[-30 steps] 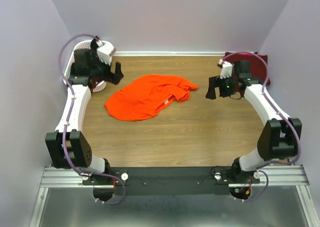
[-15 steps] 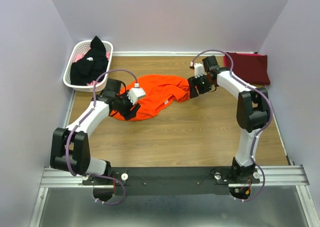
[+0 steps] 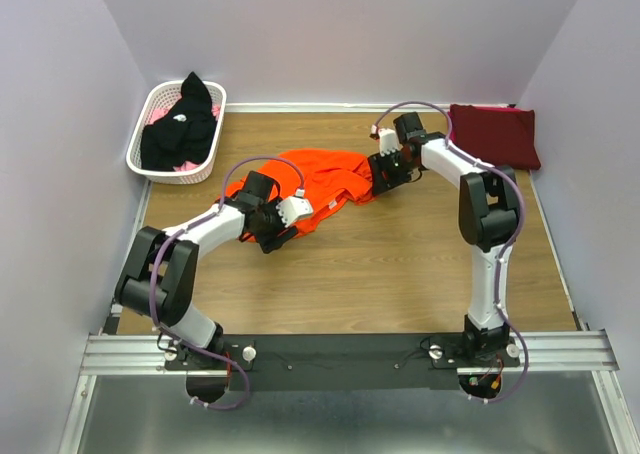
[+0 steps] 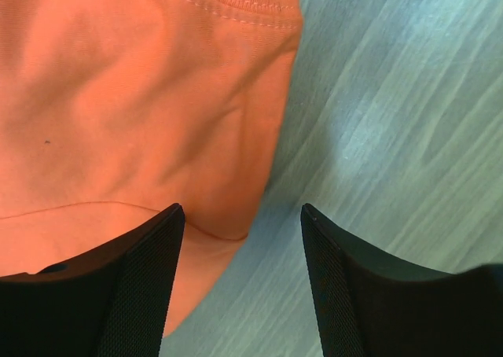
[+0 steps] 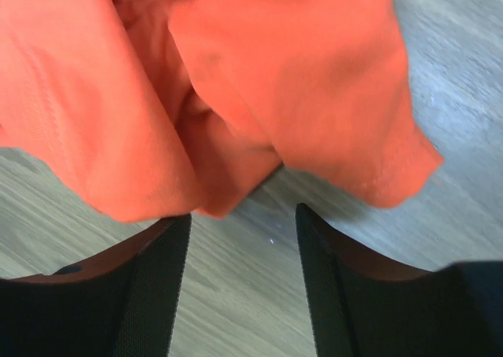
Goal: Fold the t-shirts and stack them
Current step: Move the tshirt to the center of the board
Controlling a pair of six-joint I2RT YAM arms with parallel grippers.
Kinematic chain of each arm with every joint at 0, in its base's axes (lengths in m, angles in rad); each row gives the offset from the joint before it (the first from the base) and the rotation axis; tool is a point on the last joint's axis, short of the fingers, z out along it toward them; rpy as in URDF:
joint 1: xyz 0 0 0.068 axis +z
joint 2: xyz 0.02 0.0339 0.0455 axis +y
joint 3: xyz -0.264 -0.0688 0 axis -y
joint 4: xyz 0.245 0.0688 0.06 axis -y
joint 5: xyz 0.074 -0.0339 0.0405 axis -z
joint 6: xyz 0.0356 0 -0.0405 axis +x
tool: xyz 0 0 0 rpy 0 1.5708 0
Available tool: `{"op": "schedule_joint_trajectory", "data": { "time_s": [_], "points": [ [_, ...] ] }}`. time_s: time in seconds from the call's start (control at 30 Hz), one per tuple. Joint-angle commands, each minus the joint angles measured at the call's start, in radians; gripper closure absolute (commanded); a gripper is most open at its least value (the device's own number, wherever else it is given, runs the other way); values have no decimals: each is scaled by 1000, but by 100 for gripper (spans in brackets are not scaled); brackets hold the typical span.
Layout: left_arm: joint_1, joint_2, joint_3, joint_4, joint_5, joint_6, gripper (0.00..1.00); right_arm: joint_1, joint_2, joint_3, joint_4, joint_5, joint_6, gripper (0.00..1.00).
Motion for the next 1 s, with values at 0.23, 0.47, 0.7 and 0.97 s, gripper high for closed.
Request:
{"op": "schedule_joint_trajectory", "data": {
  "time_s": [0.23,0.47,0.7,0.97],
  "points": [
    [-14,37,28,1,-70,6,82,19,86,55,-17,-39,29,80],
    [-24,-64,235,-175,106,-29,100,-82,-115,-17,-16,-47,59,99],
    [-76,-143,496,-286,367,-109,100,-344,-372,-47,-25,-108,86,99],
    [-103,-140,849,-258,661,-341,100,-440,-524,95,-33,-107,119,99]
  ]
}}
